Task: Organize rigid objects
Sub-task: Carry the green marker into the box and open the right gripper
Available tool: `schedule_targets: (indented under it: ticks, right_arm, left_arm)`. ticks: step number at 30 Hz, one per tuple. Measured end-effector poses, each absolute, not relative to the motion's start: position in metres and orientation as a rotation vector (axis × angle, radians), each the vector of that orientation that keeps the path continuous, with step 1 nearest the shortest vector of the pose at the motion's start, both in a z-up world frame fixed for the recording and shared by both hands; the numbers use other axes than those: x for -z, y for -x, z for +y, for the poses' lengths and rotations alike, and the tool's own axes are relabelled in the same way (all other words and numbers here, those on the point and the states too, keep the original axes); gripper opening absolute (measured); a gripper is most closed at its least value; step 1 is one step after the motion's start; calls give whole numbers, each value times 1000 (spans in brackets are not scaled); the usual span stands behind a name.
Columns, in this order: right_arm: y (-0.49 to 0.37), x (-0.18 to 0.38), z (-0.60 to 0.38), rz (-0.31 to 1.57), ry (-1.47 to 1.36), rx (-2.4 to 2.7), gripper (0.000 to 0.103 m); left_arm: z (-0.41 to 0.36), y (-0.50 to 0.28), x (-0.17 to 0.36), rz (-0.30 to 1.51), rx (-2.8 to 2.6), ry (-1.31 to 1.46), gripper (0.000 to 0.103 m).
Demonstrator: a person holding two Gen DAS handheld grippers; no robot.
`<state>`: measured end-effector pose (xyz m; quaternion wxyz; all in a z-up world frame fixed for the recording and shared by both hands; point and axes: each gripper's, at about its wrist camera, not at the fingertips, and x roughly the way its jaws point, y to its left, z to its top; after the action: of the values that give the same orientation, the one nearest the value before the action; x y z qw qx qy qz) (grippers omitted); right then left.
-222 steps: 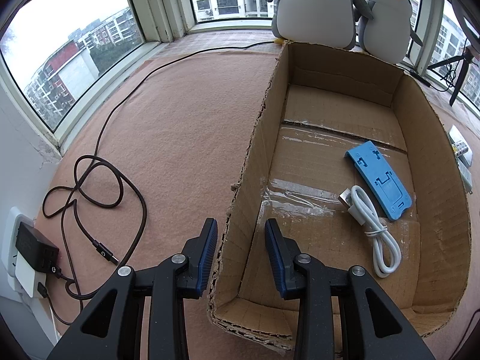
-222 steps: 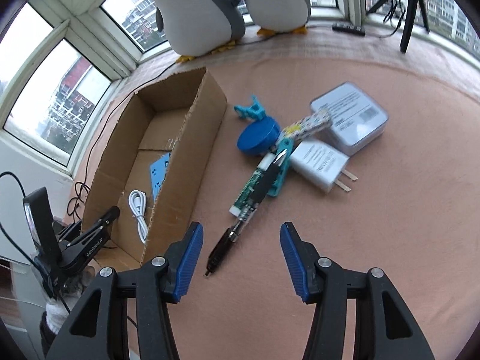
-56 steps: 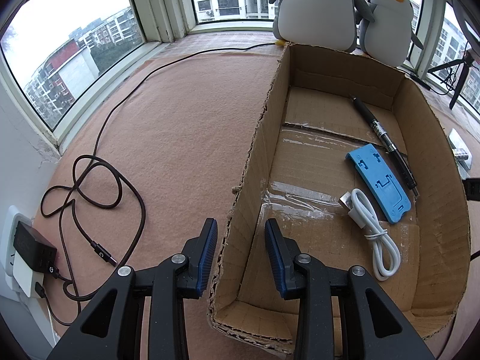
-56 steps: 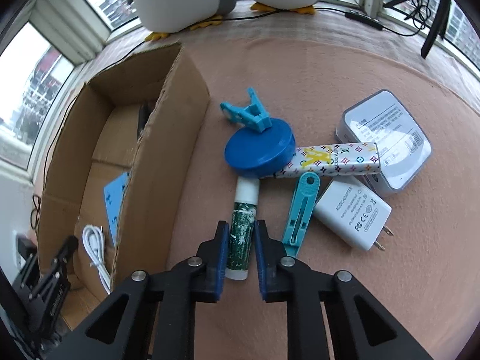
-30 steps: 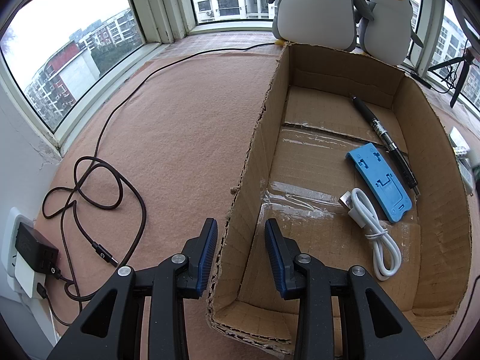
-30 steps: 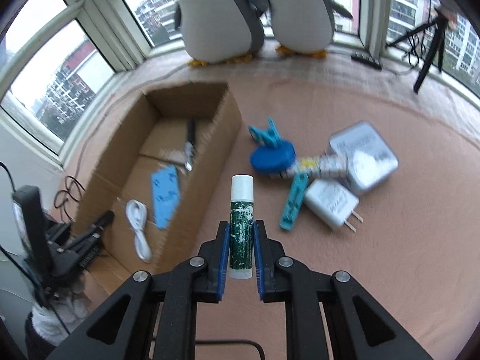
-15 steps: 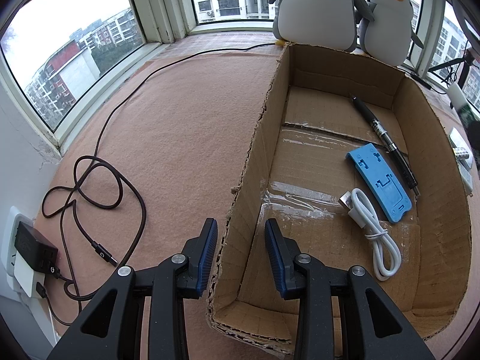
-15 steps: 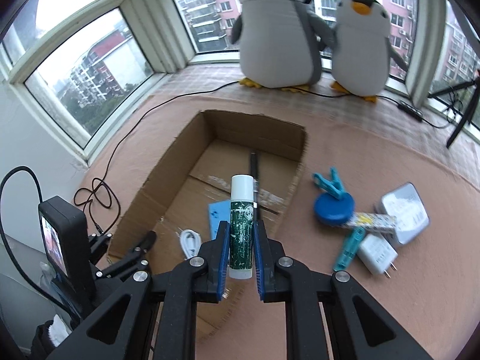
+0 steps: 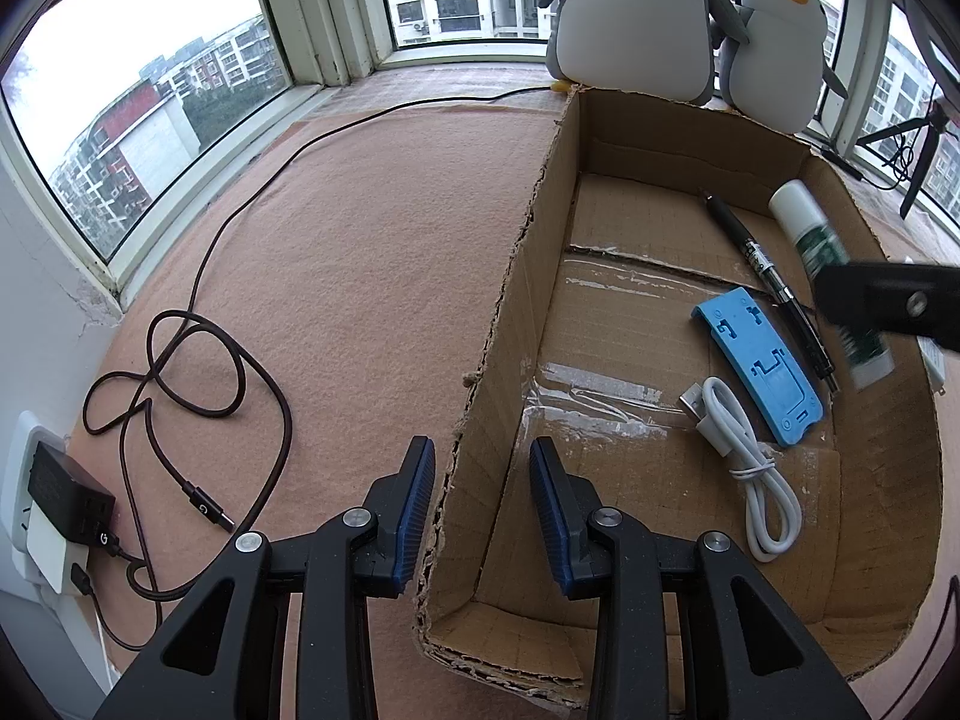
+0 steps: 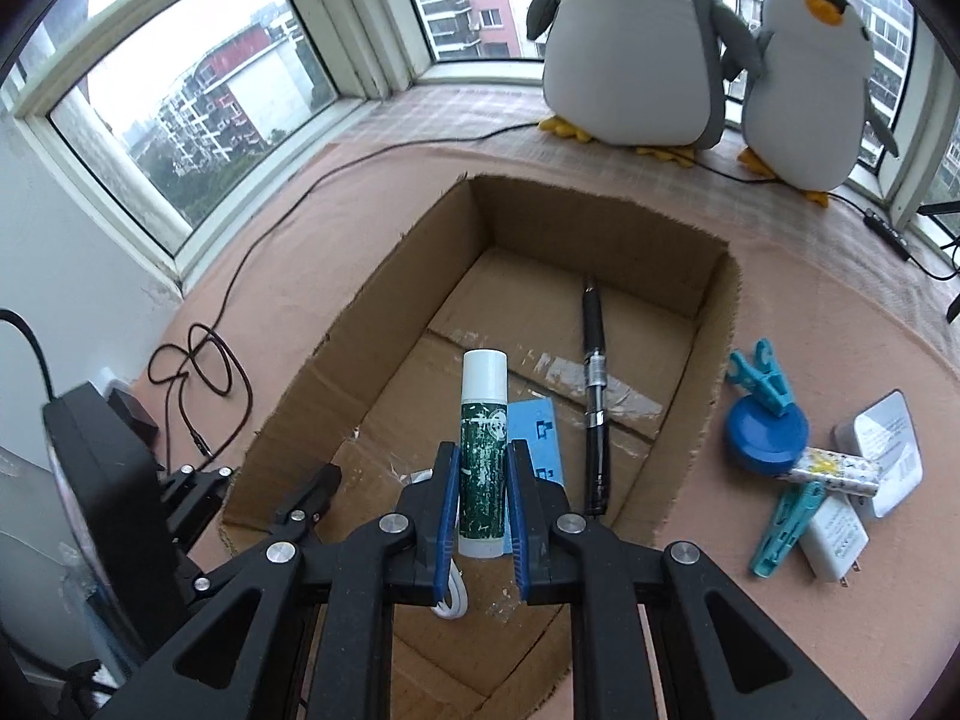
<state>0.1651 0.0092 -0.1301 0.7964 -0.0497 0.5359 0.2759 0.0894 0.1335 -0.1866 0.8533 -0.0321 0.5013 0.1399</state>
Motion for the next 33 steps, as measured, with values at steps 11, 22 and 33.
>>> schedule_targets:
  ticks: [11, 22, 33]
  right_arm:
    - [-161, 138, 14, 1170, 117, -605, 21]
    - [-154, 122, -6, 1134, 68, -617, 39]
    - [-140, 100, -77, 1028, 68, -578, 48]
  left_arm:
    - [134, -89, 187, 1055, -294, 65, 36]
    - [134, -88, 187, 1054, -293, 66, 36]
    - [135, -89, 186, 1057, -290, 64, 36]
